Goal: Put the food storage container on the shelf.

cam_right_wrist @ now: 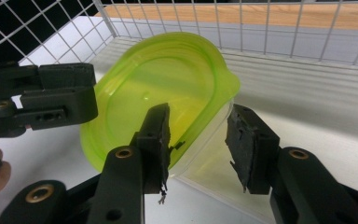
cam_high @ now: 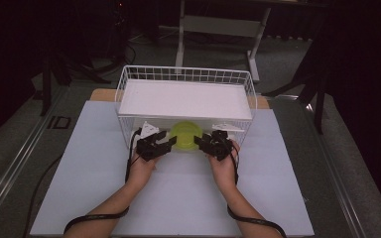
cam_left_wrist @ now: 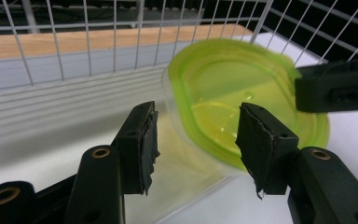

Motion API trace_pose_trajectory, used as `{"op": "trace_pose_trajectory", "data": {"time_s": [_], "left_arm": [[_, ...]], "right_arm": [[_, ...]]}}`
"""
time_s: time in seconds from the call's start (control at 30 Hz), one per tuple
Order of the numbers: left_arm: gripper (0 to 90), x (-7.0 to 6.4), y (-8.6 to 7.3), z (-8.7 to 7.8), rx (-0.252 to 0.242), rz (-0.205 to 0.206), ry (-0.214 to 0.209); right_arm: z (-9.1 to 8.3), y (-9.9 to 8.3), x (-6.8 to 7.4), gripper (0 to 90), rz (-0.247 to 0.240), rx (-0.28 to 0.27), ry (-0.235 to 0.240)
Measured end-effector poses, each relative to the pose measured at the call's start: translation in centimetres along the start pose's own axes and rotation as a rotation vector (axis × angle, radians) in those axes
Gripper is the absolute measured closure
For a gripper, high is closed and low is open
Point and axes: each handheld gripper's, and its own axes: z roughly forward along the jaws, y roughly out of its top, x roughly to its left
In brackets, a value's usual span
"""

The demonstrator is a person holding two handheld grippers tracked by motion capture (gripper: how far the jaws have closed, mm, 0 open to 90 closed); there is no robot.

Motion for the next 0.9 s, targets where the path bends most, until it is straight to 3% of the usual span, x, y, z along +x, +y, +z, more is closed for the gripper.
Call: {"op": "trace_pose_trajectory", "data": {"time_s": [0.13,0.3,0.43,0.6,0.7,0.77,0.9], "left_arm": [[48.3,-0.2,0.0,0.0,0.009,0.021,-0.005],[47.8,-0.6,0.1,-0.2,0.004,0.019,-0.025],[47.3,-1.0,0.2,-0.8,-0.007,0.02,-0.042],[45.3,-1.3,0.0,-2.4,-0.02,0.012,-0.067],[43.2,-1.4,-0.3,-3.5,-0.029,0.011,-0.077],[39.6,-1.5,-0.6,-4.1,-0.036,0.019,-0.07],[36.1,-1.6,-1.2,-5.2,-0.04,-0.004,-0.12]], "right_arm": [[-0.1,0.1,0.2,53.1,-0.029,-0.01,-0.007],[-0.6,0.2,0.2,50.5,-0.046,-0.022,-0.038],[-1.5,0.1,0.6,50.0,-0.029,-0.032,-0.02],[-2.8,-0.3,2.1,50.8,-0.059,-0.038,0.023],[-3.4,-0.8,3.1,56.6,-0.082,-0.03,0.05],[-3.6,-1.1,3.6,66.1,-0.091,-0.025,0.061],[-3.3,-1.9,4.1,82.3,-0.102,0.018,0.086]]}}
